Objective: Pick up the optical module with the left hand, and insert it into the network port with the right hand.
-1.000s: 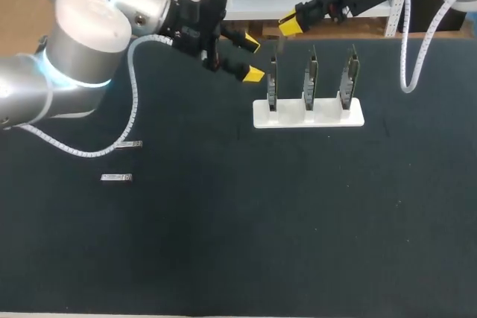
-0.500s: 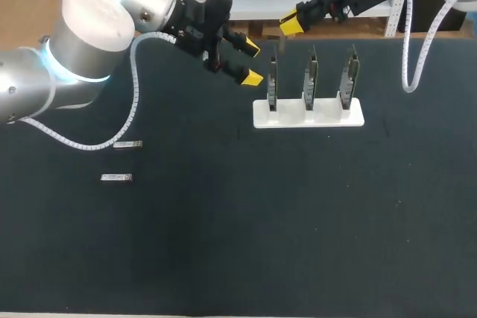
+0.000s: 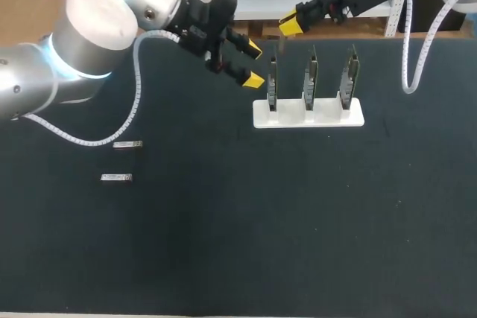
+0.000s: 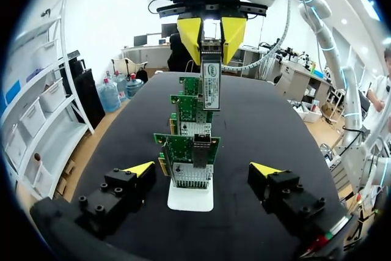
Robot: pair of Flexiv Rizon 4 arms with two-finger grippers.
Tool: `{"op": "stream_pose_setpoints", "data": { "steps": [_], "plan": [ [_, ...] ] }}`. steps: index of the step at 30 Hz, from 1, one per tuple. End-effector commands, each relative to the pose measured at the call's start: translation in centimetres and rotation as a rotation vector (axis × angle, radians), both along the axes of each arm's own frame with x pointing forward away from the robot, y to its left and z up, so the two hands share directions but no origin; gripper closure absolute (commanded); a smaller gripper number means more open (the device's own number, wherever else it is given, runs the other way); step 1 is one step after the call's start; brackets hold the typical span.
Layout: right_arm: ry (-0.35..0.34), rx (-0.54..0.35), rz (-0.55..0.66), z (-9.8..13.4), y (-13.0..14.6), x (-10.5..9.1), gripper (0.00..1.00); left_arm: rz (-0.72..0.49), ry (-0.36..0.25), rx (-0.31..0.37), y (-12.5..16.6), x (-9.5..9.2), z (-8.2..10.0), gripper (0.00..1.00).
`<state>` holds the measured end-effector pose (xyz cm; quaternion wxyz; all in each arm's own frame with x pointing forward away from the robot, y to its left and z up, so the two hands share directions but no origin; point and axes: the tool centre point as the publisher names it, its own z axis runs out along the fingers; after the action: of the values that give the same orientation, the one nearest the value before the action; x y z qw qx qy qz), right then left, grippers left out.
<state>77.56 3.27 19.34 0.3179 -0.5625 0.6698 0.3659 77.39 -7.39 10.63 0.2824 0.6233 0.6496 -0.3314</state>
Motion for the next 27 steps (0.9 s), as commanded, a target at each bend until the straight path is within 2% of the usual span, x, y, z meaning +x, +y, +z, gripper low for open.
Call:
{"op": "stream_pose_setpoints", "data": {
  "steps": [1,27],
  "plan": [
    [-0.003,-0.001,-0.004,0.03,-0.10,-0.31,1.00,-0.006,0.007,0.003,-0.14,0.28,-0.09,0.00],
    [-0.003,-0.007,-0.005,-0.20,-0.10,-0.21,1.00,-0.041,0.040,0.025,-0.43,-0.22,-0.97,0.00]
  ]
}}
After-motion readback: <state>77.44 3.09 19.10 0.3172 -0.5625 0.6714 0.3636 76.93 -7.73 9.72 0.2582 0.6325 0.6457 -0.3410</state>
